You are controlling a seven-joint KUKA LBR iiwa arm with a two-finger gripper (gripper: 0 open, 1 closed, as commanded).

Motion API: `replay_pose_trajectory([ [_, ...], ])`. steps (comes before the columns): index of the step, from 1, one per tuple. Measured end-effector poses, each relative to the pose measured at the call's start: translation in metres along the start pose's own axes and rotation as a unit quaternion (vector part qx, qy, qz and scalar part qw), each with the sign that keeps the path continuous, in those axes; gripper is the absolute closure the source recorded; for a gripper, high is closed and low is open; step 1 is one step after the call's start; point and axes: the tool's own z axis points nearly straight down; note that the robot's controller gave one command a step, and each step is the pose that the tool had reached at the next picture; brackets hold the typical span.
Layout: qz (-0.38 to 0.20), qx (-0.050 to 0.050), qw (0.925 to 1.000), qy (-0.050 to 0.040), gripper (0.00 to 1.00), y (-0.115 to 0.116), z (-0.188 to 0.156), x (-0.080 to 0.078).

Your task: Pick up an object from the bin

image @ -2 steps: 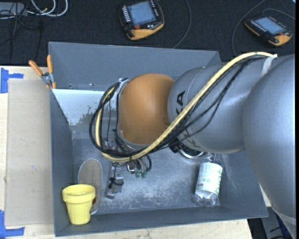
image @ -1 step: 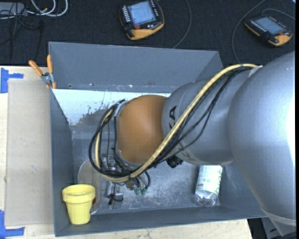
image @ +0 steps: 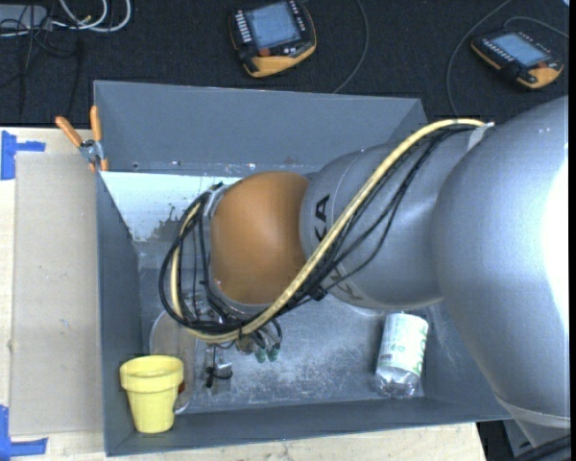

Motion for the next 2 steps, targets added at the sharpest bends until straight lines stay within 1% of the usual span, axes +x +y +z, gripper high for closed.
replay_pose_trajectory([
  [1, -0.037, 0.000, 0.9993, -0.0003, 0.00, -0.006, 0.056, 0.003],
  [2, -0.025, 0.001, 0.9997, 0.0015, 0.00, 0.008, 0.064, -0.022],
])
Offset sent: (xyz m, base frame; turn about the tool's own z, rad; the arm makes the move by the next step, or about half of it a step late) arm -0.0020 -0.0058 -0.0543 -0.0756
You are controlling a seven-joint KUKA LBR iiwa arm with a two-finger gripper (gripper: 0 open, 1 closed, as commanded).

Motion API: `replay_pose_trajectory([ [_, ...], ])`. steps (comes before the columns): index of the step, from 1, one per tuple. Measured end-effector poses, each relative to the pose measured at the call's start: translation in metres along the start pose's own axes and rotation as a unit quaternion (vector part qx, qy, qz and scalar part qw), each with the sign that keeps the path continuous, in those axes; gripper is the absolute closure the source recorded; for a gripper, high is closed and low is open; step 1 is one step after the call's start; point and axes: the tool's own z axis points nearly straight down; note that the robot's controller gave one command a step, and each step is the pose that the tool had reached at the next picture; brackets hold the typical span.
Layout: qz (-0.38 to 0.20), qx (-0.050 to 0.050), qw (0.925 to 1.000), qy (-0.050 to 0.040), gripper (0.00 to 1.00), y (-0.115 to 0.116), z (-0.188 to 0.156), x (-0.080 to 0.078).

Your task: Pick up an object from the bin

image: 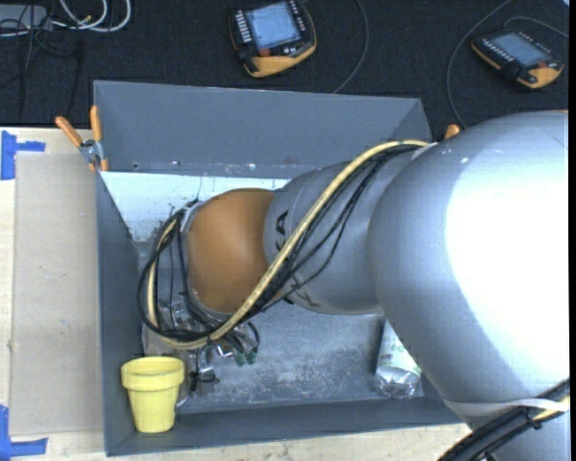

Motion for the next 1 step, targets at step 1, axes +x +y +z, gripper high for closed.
replay_pose_trajectory([
  [1, 0.003, 0.002, 1.0000, -0.0019, 0.00, 0.0308, -0.0278, 0.0292],
])
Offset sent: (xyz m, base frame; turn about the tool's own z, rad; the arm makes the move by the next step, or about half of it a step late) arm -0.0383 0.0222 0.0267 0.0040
